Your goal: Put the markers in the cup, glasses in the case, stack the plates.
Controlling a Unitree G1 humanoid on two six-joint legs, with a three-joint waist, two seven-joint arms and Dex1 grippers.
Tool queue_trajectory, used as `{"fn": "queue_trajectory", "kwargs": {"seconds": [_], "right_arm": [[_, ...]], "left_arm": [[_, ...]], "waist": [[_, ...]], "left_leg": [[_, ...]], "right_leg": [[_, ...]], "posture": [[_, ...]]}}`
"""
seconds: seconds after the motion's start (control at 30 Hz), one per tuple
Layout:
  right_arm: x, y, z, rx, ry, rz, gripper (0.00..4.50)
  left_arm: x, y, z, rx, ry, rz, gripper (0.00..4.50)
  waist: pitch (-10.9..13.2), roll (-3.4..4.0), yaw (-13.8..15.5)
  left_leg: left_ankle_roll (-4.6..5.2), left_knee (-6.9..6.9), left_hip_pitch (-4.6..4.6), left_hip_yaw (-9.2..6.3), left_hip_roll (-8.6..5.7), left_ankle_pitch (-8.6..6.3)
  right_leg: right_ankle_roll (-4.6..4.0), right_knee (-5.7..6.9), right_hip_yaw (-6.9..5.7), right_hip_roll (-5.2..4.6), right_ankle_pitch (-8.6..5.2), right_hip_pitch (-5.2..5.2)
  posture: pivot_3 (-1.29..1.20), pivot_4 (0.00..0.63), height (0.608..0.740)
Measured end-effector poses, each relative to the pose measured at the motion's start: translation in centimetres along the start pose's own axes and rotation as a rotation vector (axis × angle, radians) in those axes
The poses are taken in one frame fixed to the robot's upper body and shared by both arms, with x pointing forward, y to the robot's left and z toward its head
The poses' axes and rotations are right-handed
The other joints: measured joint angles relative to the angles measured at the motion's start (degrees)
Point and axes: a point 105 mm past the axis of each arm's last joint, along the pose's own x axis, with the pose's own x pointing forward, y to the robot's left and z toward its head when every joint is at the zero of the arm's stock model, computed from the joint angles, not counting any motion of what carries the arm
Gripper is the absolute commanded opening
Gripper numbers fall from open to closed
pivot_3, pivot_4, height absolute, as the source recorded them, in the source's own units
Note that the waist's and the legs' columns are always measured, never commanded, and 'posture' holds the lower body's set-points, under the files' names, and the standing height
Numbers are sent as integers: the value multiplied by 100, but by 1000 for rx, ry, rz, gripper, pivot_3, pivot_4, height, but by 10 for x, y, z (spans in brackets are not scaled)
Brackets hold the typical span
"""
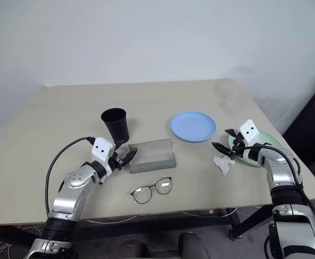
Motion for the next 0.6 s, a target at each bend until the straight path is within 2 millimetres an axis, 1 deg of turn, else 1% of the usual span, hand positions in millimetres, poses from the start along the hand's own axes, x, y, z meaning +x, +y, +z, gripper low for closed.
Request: {"fn": "queue_trajectory", "kwargs": {"seconds": [0.2, 0.37, 0.6], "right_arm": [[-1, -2, 1, -4, -5, -16, 4082], [-2, -3, -1, -1, -1, -26, 4082], [-3, -1, 2, -18, -10, -41, 4082]], "left_arm": [[0, -1, 1, 5, 0, -11, 3178], [1, 3, 2, 18, 3, -15, 3178], [1, 3, 4, 36, 7, -54, 3178]], "waist": [[0, 0, 0], [0, 0, -1], [0, 0, 1]], "left_leg": [[0, 0, 1, 0, 1, 0], [0, 0, 1, 1, 1, 0], [0, -1, 0, 0, 1, 0]], "right_leg": [[0, 0, 0, 0, 0, 0], [0, -1, 0, 0, 0, 0], [0, 0, 0, 0, 0, -1]], "posture": [[0, 0, 732], [0, 0, 732], [0, 0, 732]]}}
